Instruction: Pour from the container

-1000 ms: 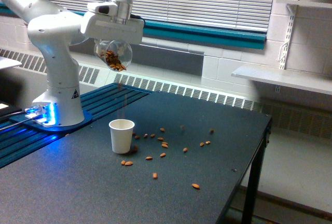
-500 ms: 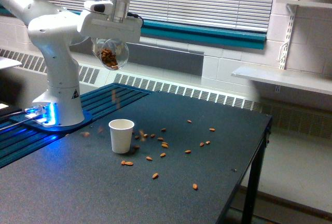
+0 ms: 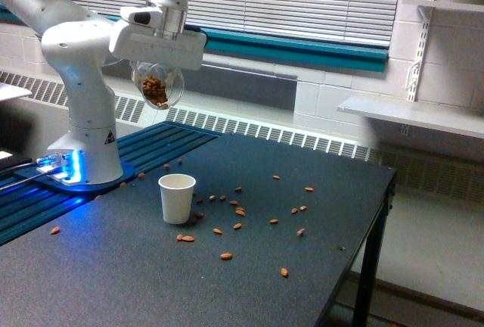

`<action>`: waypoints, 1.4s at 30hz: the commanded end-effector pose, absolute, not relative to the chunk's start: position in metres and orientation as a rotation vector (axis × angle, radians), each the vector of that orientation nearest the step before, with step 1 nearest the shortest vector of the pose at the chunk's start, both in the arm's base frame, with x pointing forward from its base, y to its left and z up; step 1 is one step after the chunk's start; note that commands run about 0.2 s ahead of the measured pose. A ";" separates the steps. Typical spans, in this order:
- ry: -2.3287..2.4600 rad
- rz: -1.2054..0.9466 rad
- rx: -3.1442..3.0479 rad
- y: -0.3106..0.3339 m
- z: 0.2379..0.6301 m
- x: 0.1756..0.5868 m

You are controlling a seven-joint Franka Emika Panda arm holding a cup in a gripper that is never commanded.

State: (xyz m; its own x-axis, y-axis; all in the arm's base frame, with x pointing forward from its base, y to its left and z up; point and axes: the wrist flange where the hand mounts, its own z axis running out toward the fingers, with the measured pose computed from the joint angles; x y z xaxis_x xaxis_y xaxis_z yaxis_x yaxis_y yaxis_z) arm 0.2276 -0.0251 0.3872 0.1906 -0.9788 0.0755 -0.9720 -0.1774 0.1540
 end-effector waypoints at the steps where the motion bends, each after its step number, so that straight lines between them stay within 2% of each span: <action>1: -1.895 -0.105 2.260 -0.028 0.365 0.228; 42: -1.802 -0.210 2.248 -0.034 0.314 0.244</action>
State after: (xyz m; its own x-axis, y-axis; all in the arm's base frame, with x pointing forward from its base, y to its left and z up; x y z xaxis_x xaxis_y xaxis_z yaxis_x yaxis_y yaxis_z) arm 0.2509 -0.0408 0.3291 0.2124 -0.9760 0.0470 -0.9474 -0.1939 0.2548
